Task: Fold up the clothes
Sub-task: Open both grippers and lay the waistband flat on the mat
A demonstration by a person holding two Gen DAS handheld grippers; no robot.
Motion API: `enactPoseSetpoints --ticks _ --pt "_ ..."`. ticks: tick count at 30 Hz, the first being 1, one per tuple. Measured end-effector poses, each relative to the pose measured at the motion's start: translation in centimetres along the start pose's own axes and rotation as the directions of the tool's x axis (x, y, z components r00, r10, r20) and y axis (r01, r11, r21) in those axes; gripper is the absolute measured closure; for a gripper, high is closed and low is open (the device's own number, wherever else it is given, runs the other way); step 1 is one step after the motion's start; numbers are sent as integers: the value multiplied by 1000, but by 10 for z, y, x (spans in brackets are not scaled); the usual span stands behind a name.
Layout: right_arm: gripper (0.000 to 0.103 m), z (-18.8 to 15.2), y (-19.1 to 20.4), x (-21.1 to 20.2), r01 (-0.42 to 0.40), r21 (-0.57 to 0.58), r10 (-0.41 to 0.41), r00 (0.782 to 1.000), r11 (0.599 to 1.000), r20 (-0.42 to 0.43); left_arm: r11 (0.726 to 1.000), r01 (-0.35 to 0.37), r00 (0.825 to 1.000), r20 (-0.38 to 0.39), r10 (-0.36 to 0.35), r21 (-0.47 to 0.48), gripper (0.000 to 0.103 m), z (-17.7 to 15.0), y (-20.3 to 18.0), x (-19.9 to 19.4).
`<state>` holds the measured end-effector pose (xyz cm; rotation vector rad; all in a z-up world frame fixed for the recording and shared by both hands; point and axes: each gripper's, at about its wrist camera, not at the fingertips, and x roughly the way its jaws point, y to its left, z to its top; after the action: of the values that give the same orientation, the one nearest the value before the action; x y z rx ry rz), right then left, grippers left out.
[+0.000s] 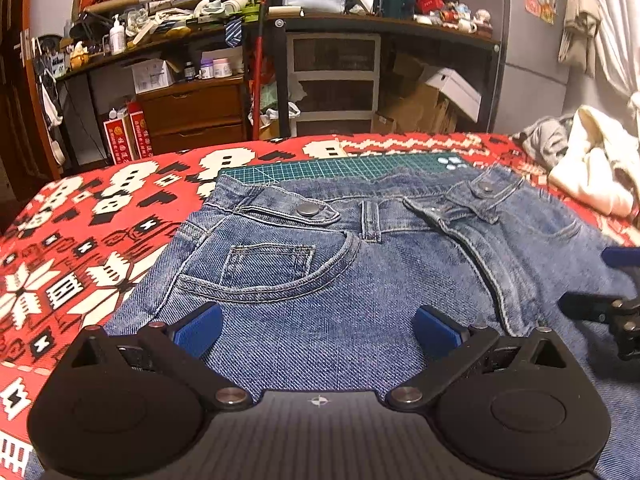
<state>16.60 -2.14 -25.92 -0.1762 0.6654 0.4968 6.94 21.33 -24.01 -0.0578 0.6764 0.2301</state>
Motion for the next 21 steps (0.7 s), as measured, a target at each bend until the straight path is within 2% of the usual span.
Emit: enactPoseSetpoints --ticks 6,10,15,21 --pt "0 0 -2 -2 -2 -2 2 1000 1000 -8 1000 -11 1000 -4 11 14 0 0 -3 1" --pt "0 -2 -3 -13 -13 -6 12 998 1000 -60 1000 -12 1000 -4 12 14 0 0 -3 1" --pt "1 -17 -8 -37 -28 -2 27 994 1000 -101 1000 -12 1000 -4 12 14 0 -1 -1 0" --pt "0 -37 -9 -66 -21 -7 20 994 1000 -112 1000 -13 1000 -5 13 16 0 0 -5 1"
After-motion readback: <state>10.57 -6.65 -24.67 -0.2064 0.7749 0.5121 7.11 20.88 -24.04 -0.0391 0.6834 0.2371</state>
